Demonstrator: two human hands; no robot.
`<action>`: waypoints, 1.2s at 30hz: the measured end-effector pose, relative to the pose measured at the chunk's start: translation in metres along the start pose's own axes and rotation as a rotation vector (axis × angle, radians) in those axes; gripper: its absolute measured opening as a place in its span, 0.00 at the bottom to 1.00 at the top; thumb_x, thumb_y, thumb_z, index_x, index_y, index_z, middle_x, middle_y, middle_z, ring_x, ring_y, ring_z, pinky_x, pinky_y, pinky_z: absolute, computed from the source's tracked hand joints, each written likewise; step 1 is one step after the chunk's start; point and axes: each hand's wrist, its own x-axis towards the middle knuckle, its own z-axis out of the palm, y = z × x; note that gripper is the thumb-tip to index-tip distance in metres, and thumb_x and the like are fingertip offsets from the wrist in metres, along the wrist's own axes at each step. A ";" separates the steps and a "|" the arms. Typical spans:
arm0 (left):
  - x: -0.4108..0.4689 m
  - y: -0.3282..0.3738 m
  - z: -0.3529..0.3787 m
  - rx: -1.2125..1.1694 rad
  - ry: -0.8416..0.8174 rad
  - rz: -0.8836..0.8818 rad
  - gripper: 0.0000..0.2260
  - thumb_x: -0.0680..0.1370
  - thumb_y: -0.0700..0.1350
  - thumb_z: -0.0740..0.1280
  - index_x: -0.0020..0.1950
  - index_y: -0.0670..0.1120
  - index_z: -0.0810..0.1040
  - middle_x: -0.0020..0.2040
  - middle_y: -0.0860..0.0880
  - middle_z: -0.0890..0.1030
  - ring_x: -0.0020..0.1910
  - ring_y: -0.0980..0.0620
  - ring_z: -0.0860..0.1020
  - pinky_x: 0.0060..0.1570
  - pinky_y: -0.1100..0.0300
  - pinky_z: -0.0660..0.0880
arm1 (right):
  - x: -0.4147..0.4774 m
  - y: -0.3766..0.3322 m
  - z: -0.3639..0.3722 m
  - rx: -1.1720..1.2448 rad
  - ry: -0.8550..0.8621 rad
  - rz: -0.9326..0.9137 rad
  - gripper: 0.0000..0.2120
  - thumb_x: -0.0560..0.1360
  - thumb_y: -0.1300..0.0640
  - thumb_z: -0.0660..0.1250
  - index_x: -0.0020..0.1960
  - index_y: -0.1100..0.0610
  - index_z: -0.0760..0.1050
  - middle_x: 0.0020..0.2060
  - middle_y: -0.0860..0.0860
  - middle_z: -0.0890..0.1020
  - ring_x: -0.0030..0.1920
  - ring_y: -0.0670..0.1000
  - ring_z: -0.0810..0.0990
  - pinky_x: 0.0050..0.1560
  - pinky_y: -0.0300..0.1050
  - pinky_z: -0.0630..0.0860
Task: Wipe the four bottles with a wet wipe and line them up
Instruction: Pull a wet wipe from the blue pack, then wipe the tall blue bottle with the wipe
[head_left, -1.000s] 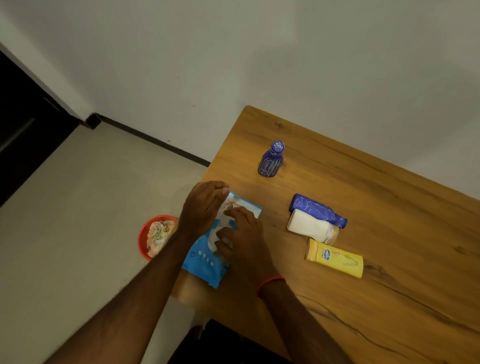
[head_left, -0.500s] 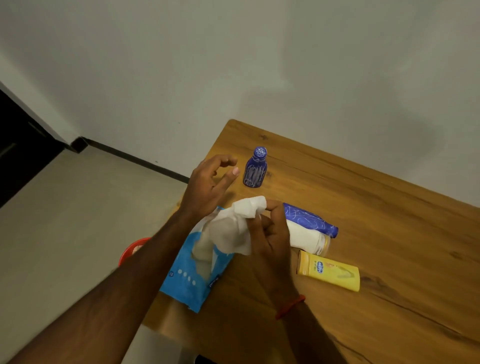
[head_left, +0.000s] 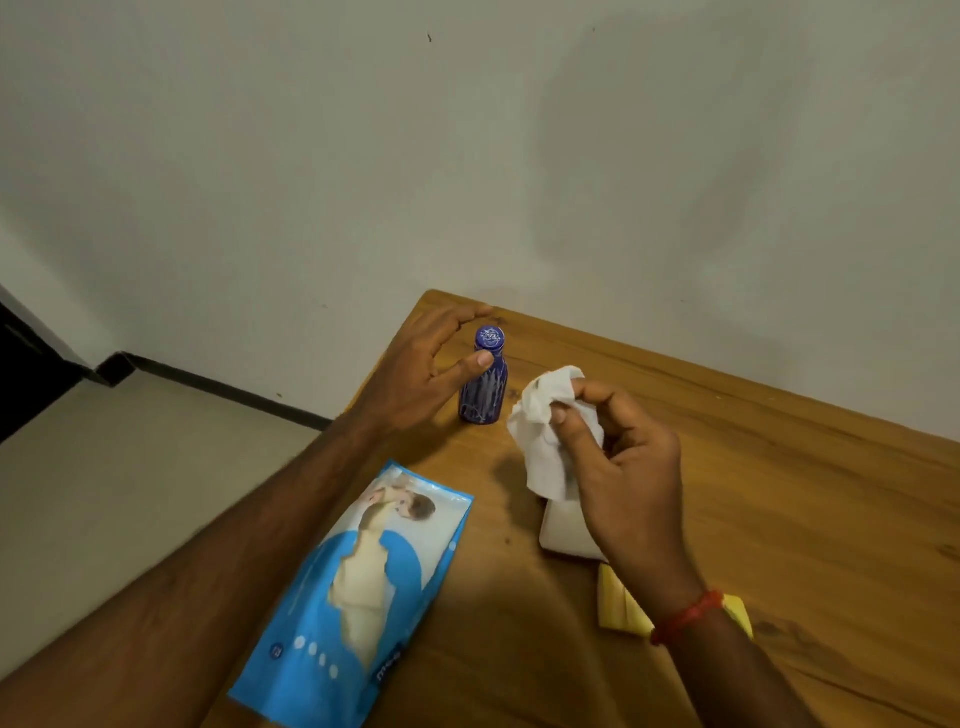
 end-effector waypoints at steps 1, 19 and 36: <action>0.001 -0.002 0.001 0.013 -0.013 0.026 0.19 0.81 0.50 0.68 0.72 0.52 0.74 0.67 0.60 0.76 0.65 0.67 0.71 0.61 0.72 0.66 | 0.004 0.002 0.002 -0.015 -0.007 -0.013 0.14 0.77 0.60 0.71 0.51 0.40 0.78 0.47 0.38 0.83 0.49 0.42 0.83 0.46 0.43 0.82; 0.012 -0.007 0.021 0.011 -0.012 0.200 0.17 0.75 0.52 0.72 0.63 0.54 0.78 0.57 0.57 0.82 0.55 0.57 0.79 0.49 0.68 0.73 | 0.013 0.050 -0.004 -0.270 -0.204 -0.238 0.10 0.78 0.53 0.70 0.57 0.51 0.84 0.53 0.42 0.85 0.53 0.39 0.81 0.47 0.34 0.77; -0.017 0.080 0.019 -0.175 -0.072 0.311 0.14 0.77 0.55 0.69 0.59 0.49 0.82 0.54 0.50 0.85 0.54 0.51 0.82 0.50 0.49 0.80 | -0.029 0.022 -0.038 -0.328 0.034 -0.429 0.09 0.76 0.56 0.73 0.56 0.53 0.83 0.43 0.41 0.84 0.42 0.37 0.80 0.42 0.29 0.77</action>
